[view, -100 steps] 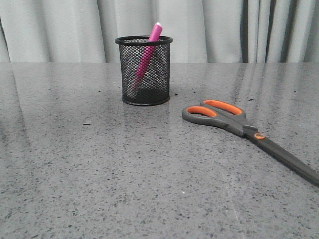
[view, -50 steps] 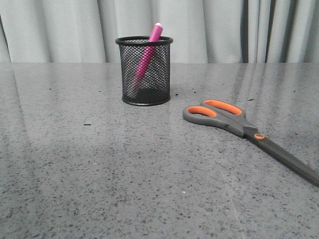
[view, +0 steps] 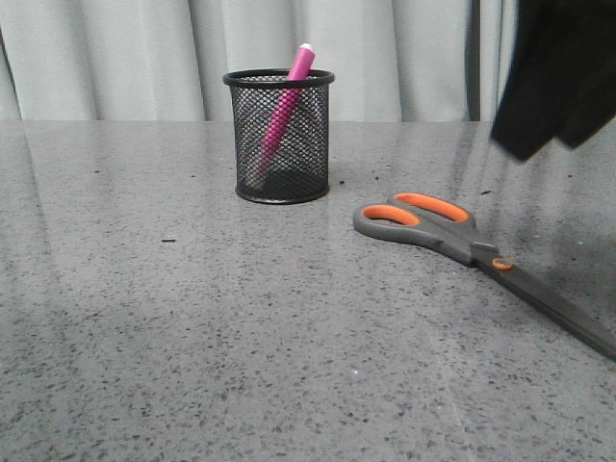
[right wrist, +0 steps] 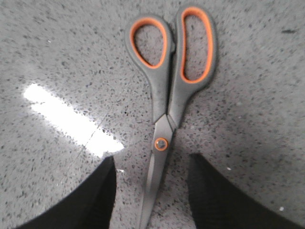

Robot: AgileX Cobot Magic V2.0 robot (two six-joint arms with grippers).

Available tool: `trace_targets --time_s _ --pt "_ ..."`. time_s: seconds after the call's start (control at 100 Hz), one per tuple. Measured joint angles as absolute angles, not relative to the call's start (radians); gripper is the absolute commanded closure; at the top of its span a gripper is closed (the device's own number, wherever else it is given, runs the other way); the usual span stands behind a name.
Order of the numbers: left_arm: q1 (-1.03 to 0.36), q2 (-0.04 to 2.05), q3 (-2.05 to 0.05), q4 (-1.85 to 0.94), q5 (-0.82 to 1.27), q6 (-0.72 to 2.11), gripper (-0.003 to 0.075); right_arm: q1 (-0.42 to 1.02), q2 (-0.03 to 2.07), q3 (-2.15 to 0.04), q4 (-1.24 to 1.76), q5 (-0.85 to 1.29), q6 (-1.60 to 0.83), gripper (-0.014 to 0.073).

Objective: Put pen and scissors into bin
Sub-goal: 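Lower the right gripper onto the scissors and grasp the handles, then lift the scissors with the right gripper and carry them over the cup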

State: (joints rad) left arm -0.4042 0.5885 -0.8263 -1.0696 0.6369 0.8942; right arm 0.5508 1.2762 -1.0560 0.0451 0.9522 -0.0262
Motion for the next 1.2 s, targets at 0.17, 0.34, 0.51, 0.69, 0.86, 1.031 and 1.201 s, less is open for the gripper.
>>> trace_targets --time_s 0.17,0.34,0.51,0.69,0.86,1.031,1.201 --pt "-0.404 0.588 -0.826 -1.070 0.637 0.894 0.0573 0.569 1.373 -1.091 0.009 0.943 0.090 0.0197" --pt "-0.404 0.588 -0.826 -1.068 0.639 0.894 0.0573 0.569 1.431 -1.112 0.000 0.933 0.109 0.0169" --pt "-0.404 0.588 -0.826 -1.068 0.647 0.894 0.0573 0.569 1.486 -1.112 0.000 0.962 0.113 0.0169" --pt "-0.404 0.588 -0.826 -1.068 0.658 0.894 0.0573 0.569 1.548 -1.112 0.000 0.967 0.118 0.0190" --pt "-0.404 0.588 -0.826 -1.068 0.662 0.893 0.0573 0.569 1.580 -1.126 0.000 0.948 0.120 0.0232" --pt "-0.404 0.588 -0.826 -1.068 0.669 0.893 0.0573 0.569 1.594 -1.134 -0.020 0.949 0.140 0.0294" --pt "-0.404 0.588 -0.826 -1.068 0.681 0.893 0.0573 0.570 1.625 -1.147 -0.024 0.953 0.150 0.0494"
